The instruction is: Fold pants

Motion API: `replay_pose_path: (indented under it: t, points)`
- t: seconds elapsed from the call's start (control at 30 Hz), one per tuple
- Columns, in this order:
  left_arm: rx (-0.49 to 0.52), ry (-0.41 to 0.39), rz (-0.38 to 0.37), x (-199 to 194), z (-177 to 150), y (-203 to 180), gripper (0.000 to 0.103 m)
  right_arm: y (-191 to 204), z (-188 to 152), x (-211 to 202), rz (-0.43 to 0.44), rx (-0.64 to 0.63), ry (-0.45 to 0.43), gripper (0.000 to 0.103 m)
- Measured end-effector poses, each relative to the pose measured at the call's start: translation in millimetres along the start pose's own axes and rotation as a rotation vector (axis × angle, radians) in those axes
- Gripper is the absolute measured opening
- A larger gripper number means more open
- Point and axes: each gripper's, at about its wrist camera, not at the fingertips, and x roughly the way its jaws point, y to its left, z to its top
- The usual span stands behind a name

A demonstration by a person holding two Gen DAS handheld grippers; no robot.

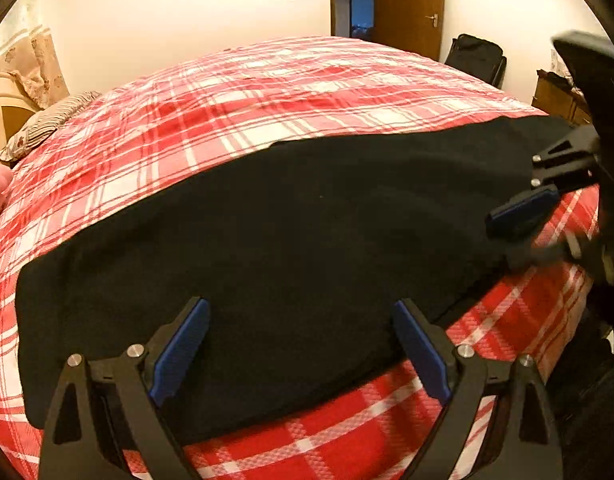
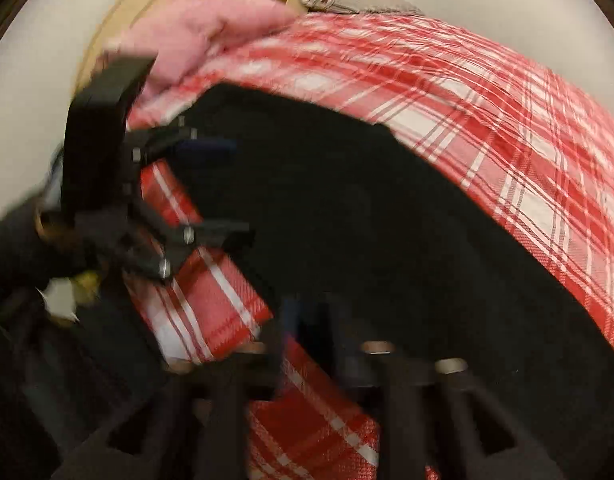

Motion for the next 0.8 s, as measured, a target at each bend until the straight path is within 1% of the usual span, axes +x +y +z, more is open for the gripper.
replay_pose_path:
  t: [0.03, 0.1, 0.17, 0.23, 0.27, 0.3, 0.33, 0.37, 0.4, 0.47, 0.6, 0.73, 0.8]
  points:
    - [-0.009, 0.002, -0.006, -0.2, 0.6, 3.6, 0.095, 2.8, 0.2, 2.5, -0.007, -0.015, 0.007, 0.056]
    - [-0.027, 0.005, -0.015, -2.6, 1.6, 6.7, 0.095, 6.2, -1.7, 1.6, -0.003, -0.026, -0.02, 0.056]
    - [-0.035, 0.004, -0.02, -1.6, 1.7, 8.7, 0.095, 4.6, -0.5, 2.9, -0.028, -0.017, -0.01, 0.056]
    - [-0.034, 0.004, -0.018, -1.7, 1.0, 7.2, 0.095, 2.4, 1.3, 3.5, -0.066, -0.032, -0.024, 0.056]
    - [-0.031, 0.004, -0.017, -1.6, 0.8, 6.7, 0.095, 2.6, 1.8, 5.0, -0.075, -0.035, -0.02, 0.053]
    - [-0.032, 0.003, -0.018, -0.8, 1.5, 7.4, 0.095, 2.3, 2.0, 7.4, -0.095, -0.042, -0.016, 0.046]
    - [-0.037, 0.002, -0.021, -1.1, 1.4, 7.8, 0.095, 2.5, 1.8, 9.7, -0.126, -0.057, -0.017, 0.042]
    - [-0.04, 0.001, -0.024, -0.4, 1.9, 9.1, 0.095, 4.0, 2.0, 11.2, -0.147, -0.072, -0.019, 0.034]
    - [-0.042, 0.0, -0.026, -0.7, 1.9, 10.1, 0.095, 6.3, 0.9, 13.0, -0.163, -0.097, -0.021, 0.023]
    - [-0.044, 0.003, -0.026, -1.2, 1.8, 12.2, 0.095, 10.8, -0.4, 10.7, -0.16, -0.106, -0.029, 0.006]
    - [-0.054, 0.019, -0.032, -4.6, -0.9, 19.9, 0.095, 21.6, -4.3, 3.8, -0.176, -0.145, -0.026, 0.005]
    - [-0.068, 0.021, -0.046, -7.7, -3.2, 22.5, 0.095, 26.3, -11.0, 16.7, -0.197, -0.162, 0.01, 0.005]
    - [-0.066, 0.018, -0.047, -7.6, -2.1, 20.7, 0.095, 29.4, -11.6, 17.6, -0.219, -0.182, -0.001, 0.006]
